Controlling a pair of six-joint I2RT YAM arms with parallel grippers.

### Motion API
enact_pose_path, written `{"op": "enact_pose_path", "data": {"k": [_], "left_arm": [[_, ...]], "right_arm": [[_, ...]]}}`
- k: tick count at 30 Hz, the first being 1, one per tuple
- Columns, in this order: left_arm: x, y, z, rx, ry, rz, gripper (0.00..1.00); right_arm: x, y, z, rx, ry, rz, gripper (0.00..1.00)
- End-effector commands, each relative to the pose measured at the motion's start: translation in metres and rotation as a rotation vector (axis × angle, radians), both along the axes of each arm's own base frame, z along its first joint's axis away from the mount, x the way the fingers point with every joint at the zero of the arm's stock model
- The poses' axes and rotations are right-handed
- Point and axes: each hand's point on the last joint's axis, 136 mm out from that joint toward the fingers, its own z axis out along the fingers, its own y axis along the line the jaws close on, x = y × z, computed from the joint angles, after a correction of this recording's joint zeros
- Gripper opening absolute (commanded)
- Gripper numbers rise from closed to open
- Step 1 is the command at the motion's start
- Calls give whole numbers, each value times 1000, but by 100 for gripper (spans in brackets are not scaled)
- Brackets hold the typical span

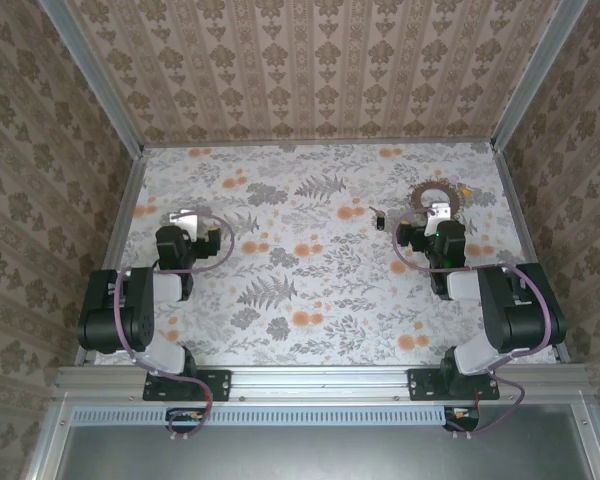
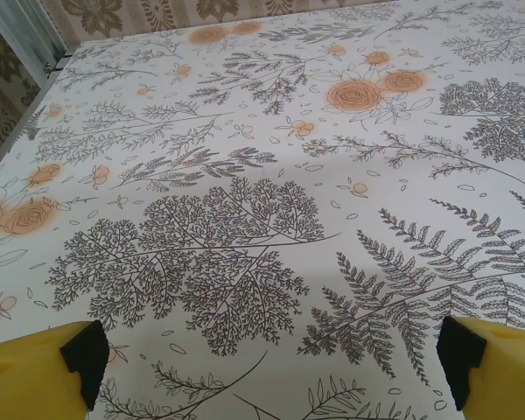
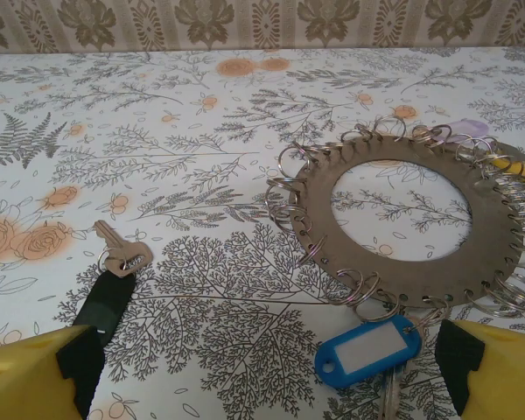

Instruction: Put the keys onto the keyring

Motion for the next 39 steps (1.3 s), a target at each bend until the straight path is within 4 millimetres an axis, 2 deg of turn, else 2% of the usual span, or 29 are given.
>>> {"op": "enact_pose_path", "data": {"k": [1,33,37,38,39], "left_arm": [[6,1,12,-16,-42,12,100],[7,5,13,-25,-35,26,100],[5,5,27,7,-39,51,100],[3,4,35,15,-30,59,100],[0,4,45,22,-24,67,100]], "right_arm": [[2,-4,7,-2,-22,-23,100],[0,-1,8,-1,-35,-4,100],[-13,-1,29,5,-75,1,100],[-18,-2,50,3,-112,-8,100],[-24,-4,61,4,-117,-19,100]]}}
